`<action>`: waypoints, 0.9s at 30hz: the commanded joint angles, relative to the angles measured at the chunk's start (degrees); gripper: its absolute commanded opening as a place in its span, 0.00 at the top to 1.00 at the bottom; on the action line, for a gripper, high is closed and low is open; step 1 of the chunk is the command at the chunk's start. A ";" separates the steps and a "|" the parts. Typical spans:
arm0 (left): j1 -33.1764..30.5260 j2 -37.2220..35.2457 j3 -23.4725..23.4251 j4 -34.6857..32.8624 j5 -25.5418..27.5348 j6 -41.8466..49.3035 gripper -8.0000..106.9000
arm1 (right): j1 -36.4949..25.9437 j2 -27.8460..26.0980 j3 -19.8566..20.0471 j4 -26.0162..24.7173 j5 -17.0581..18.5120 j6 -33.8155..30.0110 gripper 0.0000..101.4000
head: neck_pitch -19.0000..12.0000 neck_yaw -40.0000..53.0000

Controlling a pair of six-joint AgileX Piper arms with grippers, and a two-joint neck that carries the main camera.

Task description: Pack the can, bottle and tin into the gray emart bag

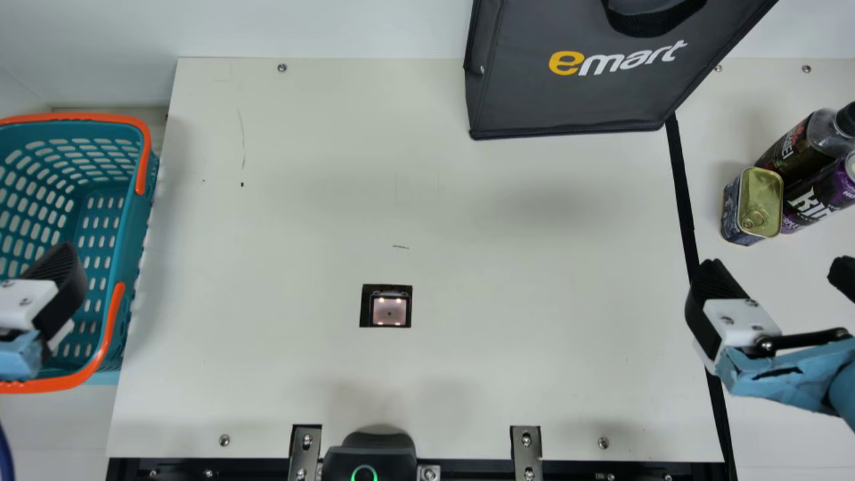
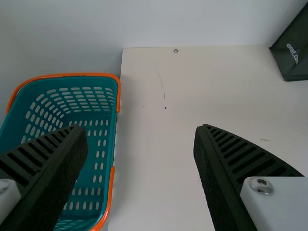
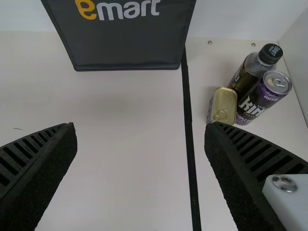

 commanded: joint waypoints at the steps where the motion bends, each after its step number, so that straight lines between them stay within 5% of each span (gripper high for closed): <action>1: 0.00 0.00 0.00 0.00 0.00 0.00 0.15 | 0.00 0.00 0.00 0.00 0.00 0.00 0.10 | -1.85 -1.25; 12: 0.00 0.00 0.00 0.00 0.00 0.00 0.15 | 0.00 0.00 0.00 0.00 0.00 0.00 0.10 | -17.89 -17.28; 27: 0.00 0.00 0.00 0.00 0.00 0.00 0.15 | 0.00 0.00 0.00 0.00 0.00 0.00 0.10 | -18.44 -18.33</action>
